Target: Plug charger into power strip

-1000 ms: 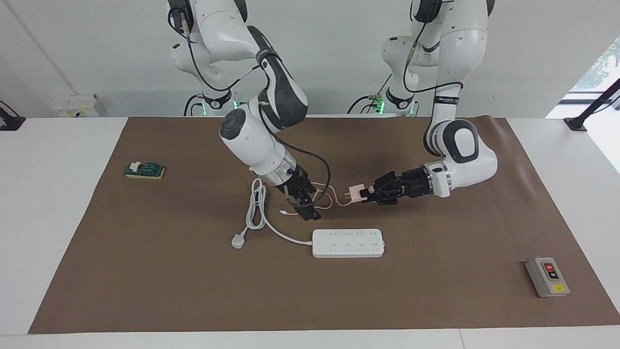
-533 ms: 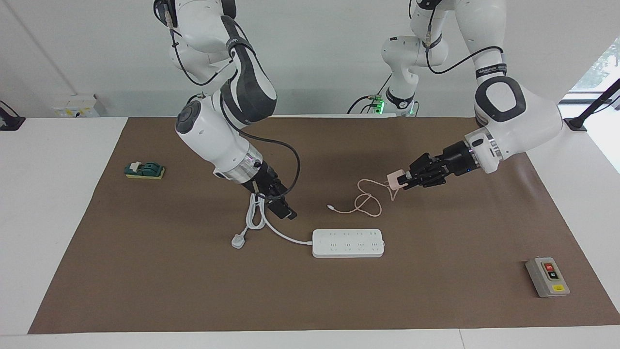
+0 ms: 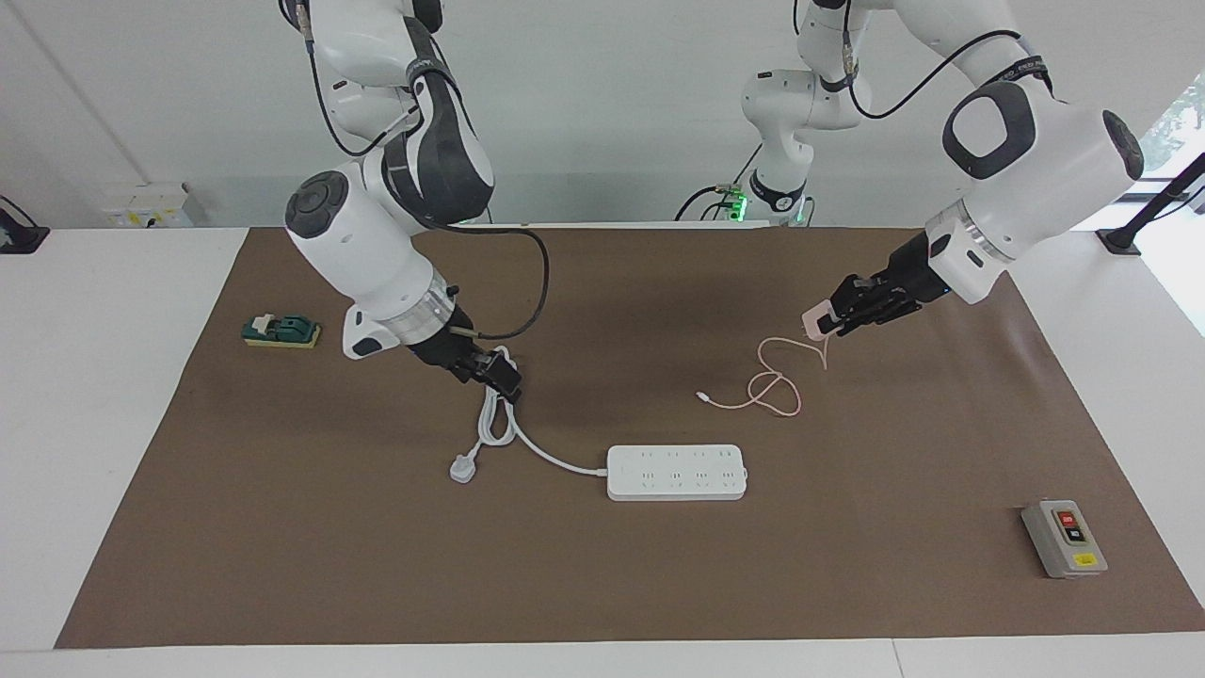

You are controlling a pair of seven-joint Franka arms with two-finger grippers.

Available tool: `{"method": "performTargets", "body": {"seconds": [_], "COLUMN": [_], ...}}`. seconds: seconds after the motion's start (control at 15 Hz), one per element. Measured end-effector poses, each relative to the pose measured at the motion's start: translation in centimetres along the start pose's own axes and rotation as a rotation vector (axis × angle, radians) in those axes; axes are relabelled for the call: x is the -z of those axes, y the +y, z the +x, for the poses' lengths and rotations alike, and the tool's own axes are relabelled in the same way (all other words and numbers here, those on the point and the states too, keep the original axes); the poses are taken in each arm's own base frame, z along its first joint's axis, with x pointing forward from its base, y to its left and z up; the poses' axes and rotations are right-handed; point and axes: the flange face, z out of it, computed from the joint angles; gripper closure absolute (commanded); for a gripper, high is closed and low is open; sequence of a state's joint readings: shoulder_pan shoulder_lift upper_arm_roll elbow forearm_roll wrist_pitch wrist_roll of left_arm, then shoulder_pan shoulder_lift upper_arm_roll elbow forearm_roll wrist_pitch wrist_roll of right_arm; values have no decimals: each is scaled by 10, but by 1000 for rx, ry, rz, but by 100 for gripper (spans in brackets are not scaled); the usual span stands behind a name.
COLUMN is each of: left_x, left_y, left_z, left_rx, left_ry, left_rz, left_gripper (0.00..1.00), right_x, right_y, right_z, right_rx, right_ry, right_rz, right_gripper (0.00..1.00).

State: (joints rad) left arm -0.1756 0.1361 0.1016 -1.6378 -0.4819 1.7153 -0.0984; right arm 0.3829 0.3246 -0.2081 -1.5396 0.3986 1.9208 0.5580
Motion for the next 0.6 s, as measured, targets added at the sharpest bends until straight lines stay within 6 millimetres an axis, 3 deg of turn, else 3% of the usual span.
{"method": "performTargets", "body": {"seconds": [0.33, 0.6], "left_x": [4, 8], "left_y": [-8, -12], "left_z": [0, 3], "left_rx": [19, 22], "left_ry": [14, 43], "left_rz": [71, 92], "left_gripper": [100, 100], "right_x": [52, 92], "right_y": [47, 64], "right_z": [3, -14], "right_rx": [255, 543], "right_ry": [-32, -29], "right_rz": [-108, -268], "right_gripper": [0, 0]}}
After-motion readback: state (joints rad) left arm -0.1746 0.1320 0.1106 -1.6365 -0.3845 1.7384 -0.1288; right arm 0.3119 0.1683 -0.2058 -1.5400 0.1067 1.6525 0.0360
